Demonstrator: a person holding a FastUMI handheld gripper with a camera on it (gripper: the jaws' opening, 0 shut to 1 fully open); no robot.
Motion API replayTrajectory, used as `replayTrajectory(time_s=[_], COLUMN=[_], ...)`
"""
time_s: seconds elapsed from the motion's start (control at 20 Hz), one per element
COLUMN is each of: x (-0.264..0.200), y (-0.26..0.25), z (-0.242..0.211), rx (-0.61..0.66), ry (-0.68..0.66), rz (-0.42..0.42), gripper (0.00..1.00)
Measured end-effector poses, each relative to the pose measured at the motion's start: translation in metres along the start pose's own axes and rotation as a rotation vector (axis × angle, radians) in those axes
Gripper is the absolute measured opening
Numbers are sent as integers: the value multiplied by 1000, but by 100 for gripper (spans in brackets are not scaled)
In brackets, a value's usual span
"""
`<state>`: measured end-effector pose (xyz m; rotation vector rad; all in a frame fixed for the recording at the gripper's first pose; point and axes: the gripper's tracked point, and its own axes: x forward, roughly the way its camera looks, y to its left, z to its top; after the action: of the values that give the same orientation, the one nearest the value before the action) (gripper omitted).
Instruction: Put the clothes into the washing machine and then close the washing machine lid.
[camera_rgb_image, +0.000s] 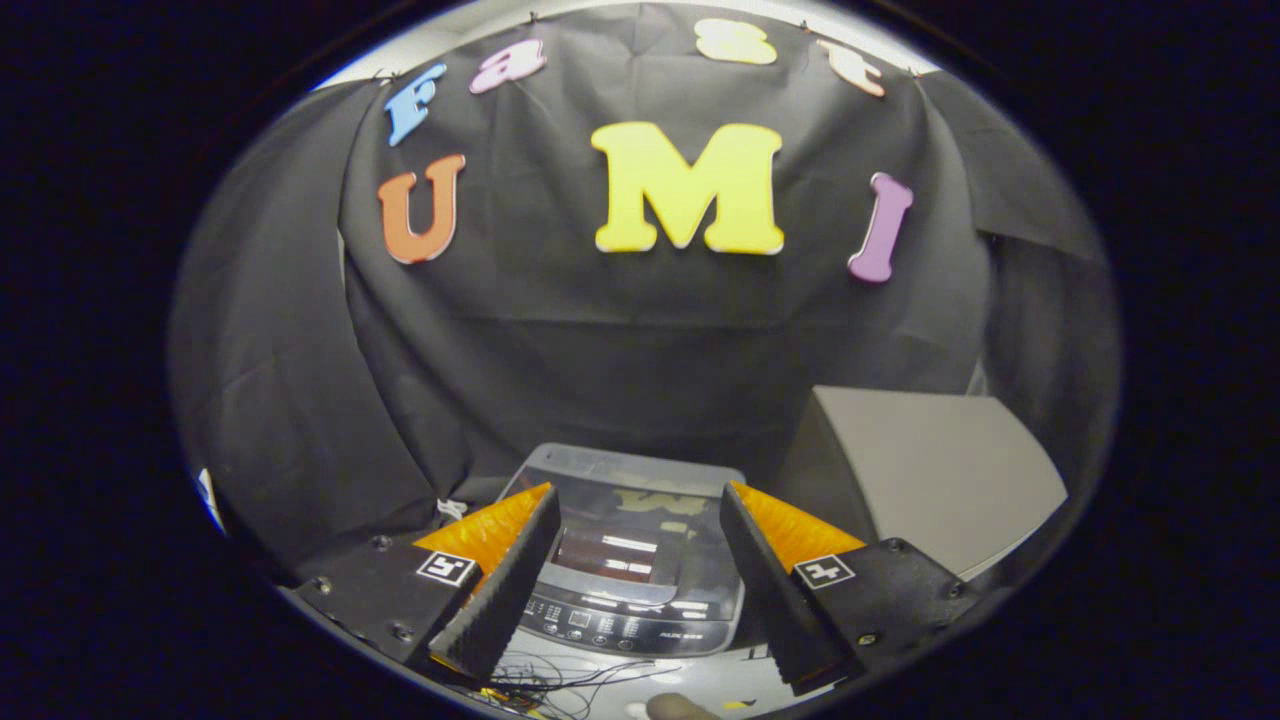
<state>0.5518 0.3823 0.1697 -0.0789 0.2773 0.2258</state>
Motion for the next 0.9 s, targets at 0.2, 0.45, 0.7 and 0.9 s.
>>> replayTrajectory(time_s=[0.2, 0.45, 0.7, 0.9], x=[-78, -161, -214, -250], y=[-34, -106, -193, -253], z=[31, 20, -27, -78], rx=[13, 61, 87, 99], ry=[-143, -222, -232, -259], rz=[-26, -72, -158, -187], gripper=[100, 100, 100, 100])
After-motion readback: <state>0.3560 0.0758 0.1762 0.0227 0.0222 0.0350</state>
